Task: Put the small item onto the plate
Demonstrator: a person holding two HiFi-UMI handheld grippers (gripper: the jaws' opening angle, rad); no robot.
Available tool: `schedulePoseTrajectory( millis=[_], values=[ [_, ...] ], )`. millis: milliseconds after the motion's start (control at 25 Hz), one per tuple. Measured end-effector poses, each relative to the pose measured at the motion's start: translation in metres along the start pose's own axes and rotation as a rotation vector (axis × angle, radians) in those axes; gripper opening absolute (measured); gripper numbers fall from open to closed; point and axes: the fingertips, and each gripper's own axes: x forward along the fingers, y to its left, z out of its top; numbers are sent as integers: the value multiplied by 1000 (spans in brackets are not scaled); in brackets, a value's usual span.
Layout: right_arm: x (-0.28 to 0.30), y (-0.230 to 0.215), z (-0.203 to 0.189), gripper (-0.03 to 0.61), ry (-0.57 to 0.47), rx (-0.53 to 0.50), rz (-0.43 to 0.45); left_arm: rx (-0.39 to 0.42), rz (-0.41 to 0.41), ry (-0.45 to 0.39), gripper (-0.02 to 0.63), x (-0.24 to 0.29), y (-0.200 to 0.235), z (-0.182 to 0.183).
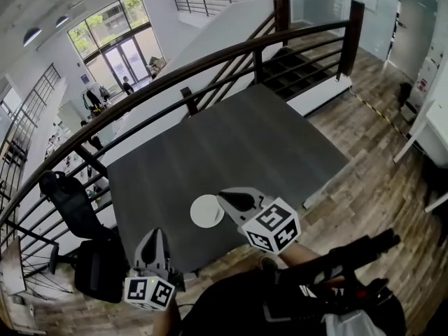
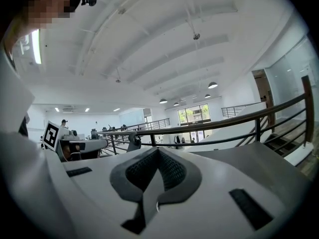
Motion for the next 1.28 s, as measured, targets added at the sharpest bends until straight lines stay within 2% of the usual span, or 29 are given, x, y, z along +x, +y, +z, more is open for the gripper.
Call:
schedulePoseTrajectory(
  millis=[400,1280],
  values=[
    [-10,-1,2,2,-7,-30,-27,2,-51,8,5,3,-17,-2],
    [3,-1,2,2,-16,-16,-29,-13,-54,0,5,11,0,-6]
  ],
)
